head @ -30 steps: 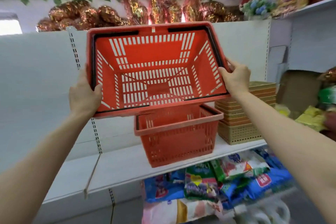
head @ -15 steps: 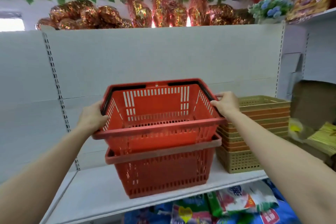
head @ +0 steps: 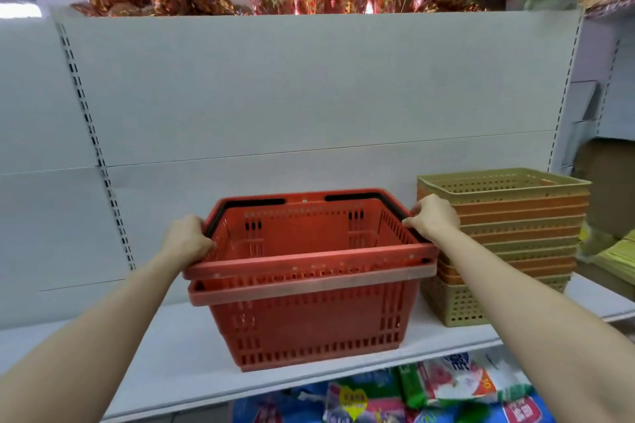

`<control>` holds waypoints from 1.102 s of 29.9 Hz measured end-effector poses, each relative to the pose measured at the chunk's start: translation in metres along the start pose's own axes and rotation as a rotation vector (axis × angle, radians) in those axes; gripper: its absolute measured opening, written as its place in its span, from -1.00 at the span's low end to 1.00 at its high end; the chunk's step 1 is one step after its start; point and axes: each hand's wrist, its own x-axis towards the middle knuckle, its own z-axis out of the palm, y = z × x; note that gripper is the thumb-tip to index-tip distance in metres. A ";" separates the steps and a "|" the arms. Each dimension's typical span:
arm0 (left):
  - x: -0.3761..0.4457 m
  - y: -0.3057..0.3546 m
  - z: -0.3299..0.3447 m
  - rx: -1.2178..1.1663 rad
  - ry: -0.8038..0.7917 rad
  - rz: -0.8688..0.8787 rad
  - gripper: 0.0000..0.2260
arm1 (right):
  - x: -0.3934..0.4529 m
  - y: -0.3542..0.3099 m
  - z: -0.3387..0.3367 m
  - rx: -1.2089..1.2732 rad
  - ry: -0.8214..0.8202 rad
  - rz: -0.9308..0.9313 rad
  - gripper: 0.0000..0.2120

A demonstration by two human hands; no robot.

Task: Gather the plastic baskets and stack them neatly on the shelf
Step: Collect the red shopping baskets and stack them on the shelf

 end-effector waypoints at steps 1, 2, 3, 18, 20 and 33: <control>-0.001 -0.001 0.005 -0.005 -0.011 -0.010 -0.80 | 0.000 0.001 0.003 -0.008 -0.005 0.004 -0.73; -0.001 -0.002 0.009 -0.008 -0.019 -0.017 -0.81 | 0.000 0.002 0.005 -0.009 -0.012 0.010 -0.72; -0.001 -0.003 0.013 -0.007 -0.020 -0.020 -0.80 | 0.001 0.003 0.007 -0.003 -0.016 0.016 -0.72; -0.040 -0.001 -0.007 0.308 0.233 0.198 -0.49 | -0.017 -0.026 0.013 -0.140 0.099 -0.212 -0.57; -0.058 -0.001 -0.020 0.350 0.310 0.271 -0.47 | -0.035 -0.048 0.016 -0.092 0.146 -0.324 -0.57; -0.164 -0.131 -0.092 0.404 0.470 0.432 -0.62 | -0.232 -0.198 0.052 0.178 0.290 -0.817 -0.62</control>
